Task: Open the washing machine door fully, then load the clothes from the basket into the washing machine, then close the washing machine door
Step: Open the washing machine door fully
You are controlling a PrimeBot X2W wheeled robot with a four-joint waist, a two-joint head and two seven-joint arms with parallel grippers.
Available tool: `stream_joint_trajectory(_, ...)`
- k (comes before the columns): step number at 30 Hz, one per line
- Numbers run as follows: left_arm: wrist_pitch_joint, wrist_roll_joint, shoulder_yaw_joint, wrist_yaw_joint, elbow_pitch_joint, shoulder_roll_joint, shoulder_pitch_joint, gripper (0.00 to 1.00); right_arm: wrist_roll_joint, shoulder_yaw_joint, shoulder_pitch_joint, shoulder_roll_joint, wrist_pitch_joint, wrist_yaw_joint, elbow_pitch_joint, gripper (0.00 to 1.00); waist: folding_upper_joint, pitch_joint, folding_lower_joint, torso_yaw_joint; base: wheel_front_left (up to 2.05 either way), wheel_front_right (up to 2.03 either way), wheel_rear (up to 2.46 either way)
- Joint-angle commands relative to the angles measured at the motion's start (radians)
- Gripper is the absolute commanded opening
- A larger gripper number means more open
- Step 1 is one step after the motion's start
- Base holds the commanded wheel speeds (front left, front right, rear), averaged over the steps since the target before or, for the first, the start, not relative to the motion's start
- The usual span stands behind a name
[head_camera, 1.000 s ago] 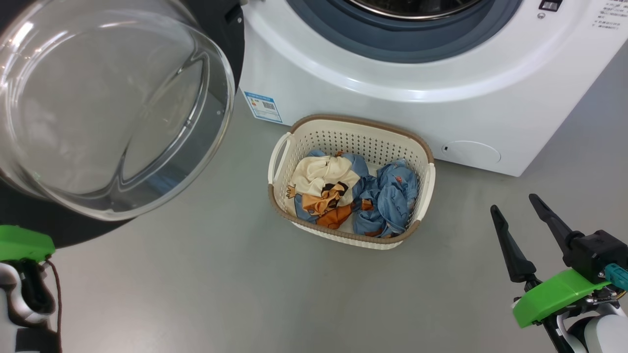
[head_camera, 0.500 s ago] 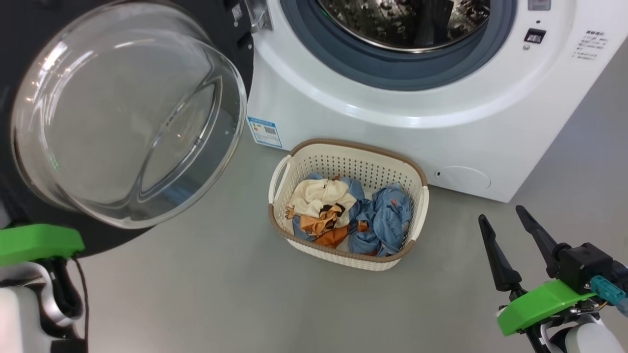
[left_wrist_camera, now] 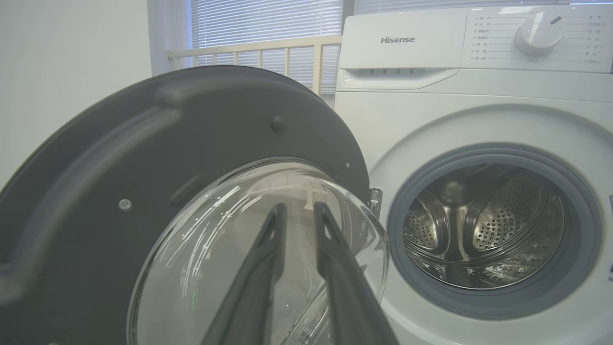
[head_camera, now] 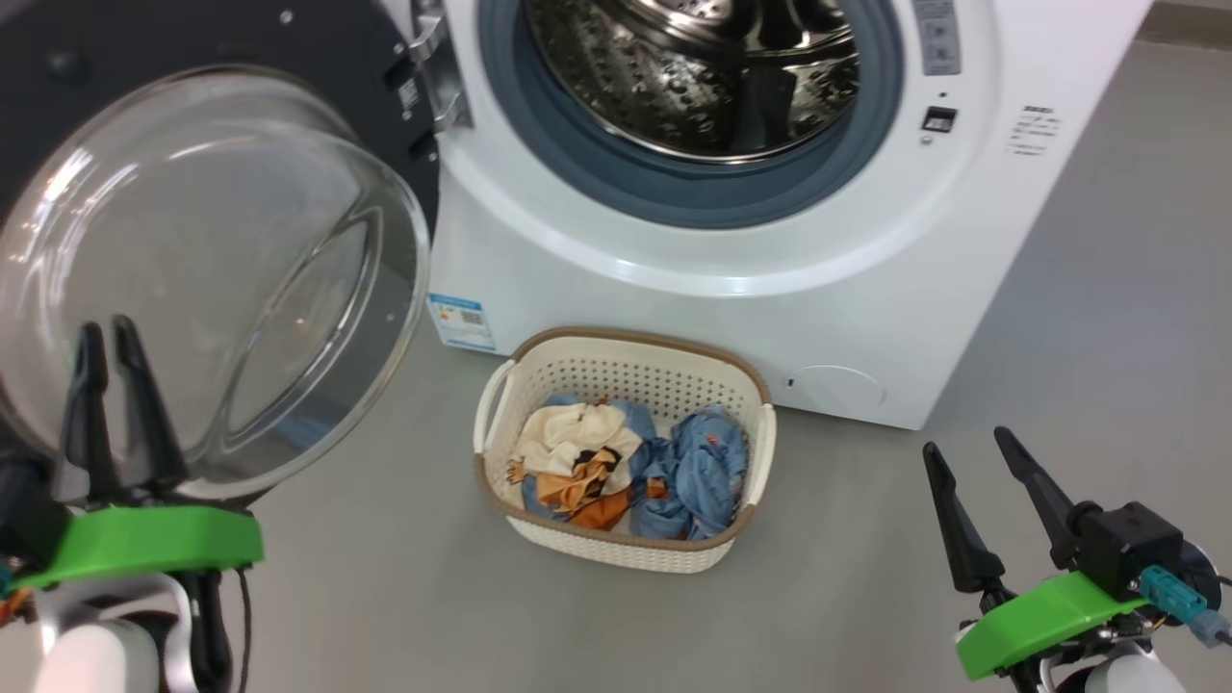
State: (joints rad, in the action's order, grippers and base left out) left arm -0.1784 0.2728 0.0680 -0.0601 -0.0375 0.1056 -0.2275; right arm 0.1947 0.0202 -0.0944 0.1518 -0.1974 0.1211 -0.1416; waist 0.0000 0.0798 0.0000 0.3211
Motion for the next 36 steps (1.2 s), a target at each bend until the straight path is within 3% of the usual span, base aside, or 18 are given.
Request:
stream_joint_trajectory(1,0.007,-0.006,0.022,0.008,-0.033,0.023,-0.004,0.83,0.015,0.027,0.007,-0.004,-0.013,0.010,0.020,1.00,0.0000,-0.033,0.0000,-0.043,0.00,0.00,0.00)
stream_joint_trajectory(2,0.010,-0.006,0.014,0.011,-0.034,0.021,0.004,0.95,0.015,0.028,0.009,-0.005,-0.014,0.010,0.020,1.00,0.0000,-0.037,0.0000,-0.054,0.00,0.00,0.00)
stream_joint_trajectory(3,0.014,-0.004,0.005,0.015,-0.034,0.018,0.012,1.00,0.015,0.029,0.011,-0.007,-0.015,0.010,0.020,1.00,0.0000,-0.041,0.0000,-0.064,0.00,0.00,0.00)
stream_joint_trajectory(14,0.030,-0.012,-0.077,0.032,-0.004,-0.003,0.101,1.00,0.019,0.038,0.041,-0.015,-0.023,0.010,0.033,1.00,0.0000,-0.073,0.0000,-0.198,0.00,0.00,0.00)
stream_joint_trajectory(23,0.034,-0.033,-0.080,0.010,0.014,0.014,0.179,1.00,0.019,0.039,0.058,-0.025,-0.023,0.010,0.057,1.00,0.0000,-0.073,0.0000,-0.310,0.00,0.00,0.00)
stream_joint_trajectory(36,0.020,-0.031,-0.089,-0.007,0.039,0.010,0.254,1.00,0.021,0.036,0.083,-0.042,-0.024,0.010,0.077,1.00,0.0000,-0.079,0.0000,-0.362,0.00,0.00,0.00)
